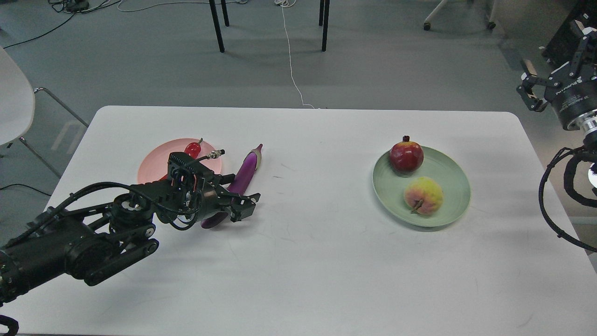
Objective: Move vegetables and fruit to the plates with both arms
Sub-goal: 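Lift the purple eggplant and lower it onto the pink plate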
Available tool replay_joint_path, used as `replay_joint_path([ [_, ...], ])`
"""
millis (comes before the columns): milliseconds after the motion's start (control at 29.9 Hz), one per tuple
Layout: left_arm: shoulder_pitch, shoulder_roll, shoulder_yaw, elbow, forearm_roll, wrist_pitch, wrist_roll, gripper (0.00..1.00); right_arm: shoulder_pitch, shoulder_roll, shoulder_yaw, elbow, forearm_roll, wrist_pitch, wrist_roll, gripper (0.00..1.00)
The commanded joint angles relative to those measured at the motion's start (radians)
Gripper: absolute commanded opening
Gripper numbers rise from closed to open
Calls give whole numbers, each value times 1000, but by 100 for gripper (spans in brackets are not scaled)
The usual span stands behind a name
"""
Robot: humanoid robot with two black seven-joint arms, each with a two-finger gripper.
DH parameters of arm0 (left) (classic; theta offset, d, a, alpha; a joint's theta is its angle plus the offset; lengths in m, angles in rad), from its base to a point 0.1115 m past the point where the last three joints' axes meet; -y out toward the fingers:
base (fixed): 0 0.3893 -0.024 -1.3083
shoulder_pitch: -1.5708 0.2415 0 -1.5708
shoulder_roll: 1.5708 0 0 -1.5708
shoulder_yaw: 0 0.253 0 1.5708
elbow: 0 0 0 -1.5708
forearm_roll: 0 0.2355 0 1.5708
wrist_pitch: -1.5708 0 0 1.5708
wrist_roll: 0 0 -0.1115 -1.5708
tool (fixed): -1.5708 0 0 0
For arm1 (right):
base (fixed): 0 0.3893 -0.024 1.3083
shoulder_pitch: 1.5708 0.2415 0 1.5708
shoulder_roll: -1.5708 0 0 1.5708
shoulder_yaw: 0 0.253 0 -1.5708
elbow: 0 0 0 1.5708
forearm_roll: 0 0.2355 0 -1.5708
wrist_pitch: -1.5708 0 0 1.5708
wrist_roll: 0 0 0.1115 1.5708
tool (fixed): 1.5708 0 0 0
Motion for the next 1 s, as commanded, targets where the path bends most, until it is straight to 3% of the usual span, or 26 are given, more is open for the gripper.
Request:
replay_joint_path([
  [0,-5,4,-3,0,1,2,2,85,-1,0,-1,0,-1,0,0,99],
  [268,1,4,2,12,1,0,0,84,-1,0,-1,0,-4,0,0,99],
  [635,7,5,4,17,42,0,-4,37,1,0,-1,0,-4,0,0,99],
  [970,-4,40,-9,-63,45,0,-11,22,5,0,-1,0,-4,0,0,99],
])
